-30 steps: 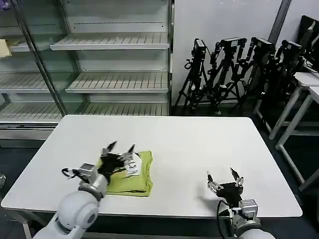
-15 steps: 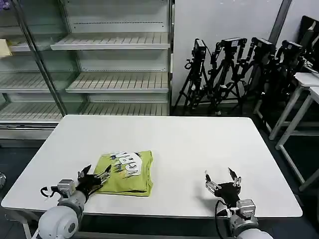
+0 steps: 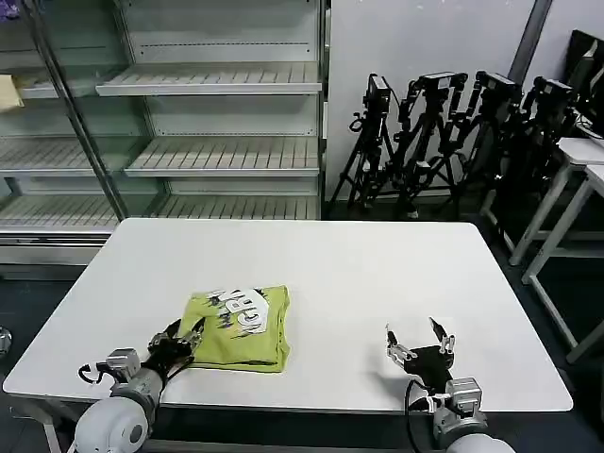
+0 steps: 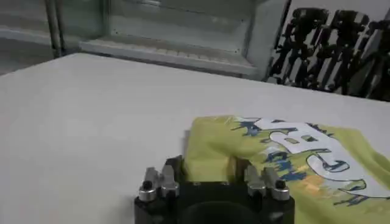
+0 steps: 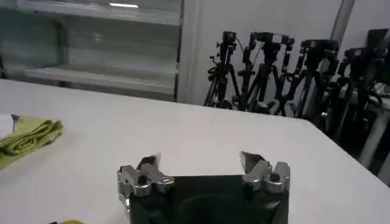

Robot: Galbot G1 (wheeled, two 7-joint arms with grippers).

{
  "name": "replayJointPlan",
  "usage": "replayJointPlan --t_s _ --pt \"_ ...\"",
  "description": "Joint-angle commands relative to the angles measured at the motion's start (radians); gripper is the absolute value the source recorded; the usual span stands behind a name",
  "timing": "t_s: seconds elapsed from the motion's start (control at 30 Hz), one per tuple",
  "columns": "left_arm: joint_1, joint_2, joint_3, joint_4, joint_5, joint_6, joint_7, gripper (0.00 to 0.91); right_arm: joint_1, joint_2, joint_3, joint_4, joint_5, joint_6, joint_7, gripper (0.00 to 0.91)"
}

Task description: Fold and organize the clothes.

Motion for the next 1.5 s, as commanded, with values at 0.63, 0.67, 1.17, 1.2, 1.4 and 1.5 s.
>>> replayJointPlan --t_s 0.63,0.67,1.17,1.2,1.4,1.5 --pt "0.050 0.266 -0.338 0.043 0.164 0.022 0.152 0.000 0.008 -0.003 -0.017 -0.004 -0.001 0.005 0.000 0.907" --pt "0.056 0.313 -0.390 0.058 0.211 0.020 0.176 0.000 0.009 -0.003 -0.017 -0.003 -0.001 0.005 0.000 0.907" --pt "0.181 0.362 -0.393 -0.218 0.458 0.032 0.205 0.000 0.004 0.013 -0.029 -0.009 -0.004 0.011 0.000 0.907" --pt "0.182 0.270 -0.226 -0.265 0.493 0.028 0.149 0.000 0.000 0.012 -0.024 -0.008 -0.005 0.012 0.000 0.907" --pt "0.053 0.053 0.364 -0.352 0.679 -0.061 0.027 0.000 -0.022 0.003 -0.004 0.004 -0.010 0.009 0.000 0.907" --pt "-0.036 -0.016 0.504 -0.330 0.696 -0.064 0.064 0.000 -0.031 0.003 0.003 0.009 -0.014 0.008 -0.001 0.907"
